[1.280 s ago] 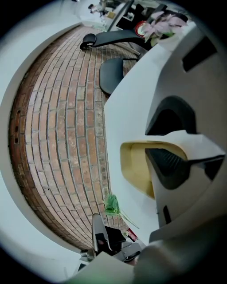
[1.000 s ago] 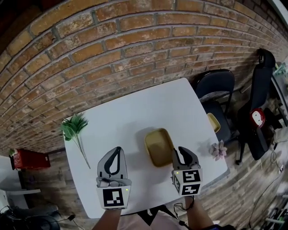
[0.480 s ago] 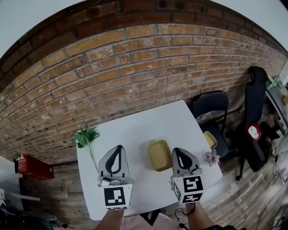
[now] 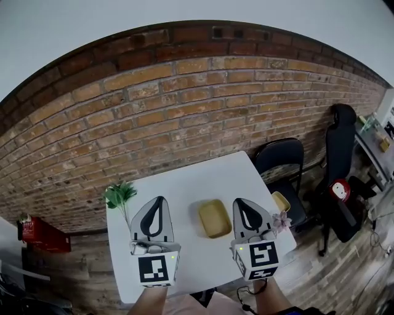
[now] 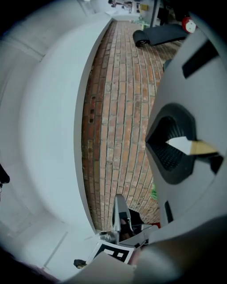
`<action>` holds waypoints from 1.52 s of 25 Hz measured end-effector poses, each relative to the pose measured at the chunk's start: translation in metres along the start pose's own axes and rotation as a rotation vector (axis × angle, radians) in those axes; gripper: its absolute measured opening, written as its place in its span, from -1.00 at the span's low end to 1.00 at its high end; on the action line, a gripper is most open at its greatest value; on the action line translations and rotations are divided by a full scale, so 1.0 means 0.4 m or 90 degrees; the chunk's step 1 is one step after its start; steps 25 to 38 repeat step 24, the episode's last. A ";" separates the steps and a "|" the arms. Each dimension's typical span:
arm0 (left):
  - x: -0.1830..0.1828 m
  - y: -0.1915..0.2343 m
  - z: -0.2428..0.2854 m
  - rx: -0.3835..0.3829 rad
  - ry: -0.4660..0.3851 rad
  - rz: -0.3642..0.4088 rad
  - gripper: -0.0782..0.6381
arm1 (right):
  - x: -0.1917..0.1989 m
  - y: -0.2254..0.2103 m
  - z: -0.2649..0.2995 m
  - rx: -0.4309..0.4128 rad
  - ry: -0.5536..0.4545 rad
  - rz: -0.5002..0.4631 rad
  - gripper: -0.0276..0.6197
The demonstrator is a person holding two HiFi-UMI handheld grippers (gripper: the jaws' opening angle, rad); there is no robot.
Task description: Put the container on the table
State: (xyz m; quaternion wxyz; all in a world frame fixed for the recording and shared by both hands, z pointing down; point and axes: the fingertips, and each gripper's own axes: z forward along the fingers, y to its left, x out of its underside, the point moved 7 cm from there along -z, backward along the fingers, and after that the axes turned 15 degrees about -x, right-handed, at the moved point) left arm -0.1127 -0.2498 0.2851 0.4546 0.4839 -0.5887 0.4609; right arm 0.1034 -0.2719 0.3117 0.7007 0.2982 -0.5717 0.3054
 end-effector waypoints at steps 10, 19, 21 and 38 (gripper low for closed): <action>-0.018 -0.009 -0.011 0.003 -0.013 -0.001 -0.75 | -0.022 -0.004 -0.016 0.001 -0.015 -0.002 -0.92; -0.008 -0.014 -0.002 0.006 -0.013 0.002 -0.75 | -0.014 -0.012 -0.005 -0.001 -0.010 0.003 -0.92; -0.007 -0.015 0.003 0.006 -0.012 0.001 -0.76 | -0.015 -0.015 -0.001 0.000 -0.010 0.002 -0.92; -0.007 -0.020 0.010 0.008 -0.014 0.000 -0.75 | -0.017 -0.022 0.002 0.001 -0.010 0.001 -0.92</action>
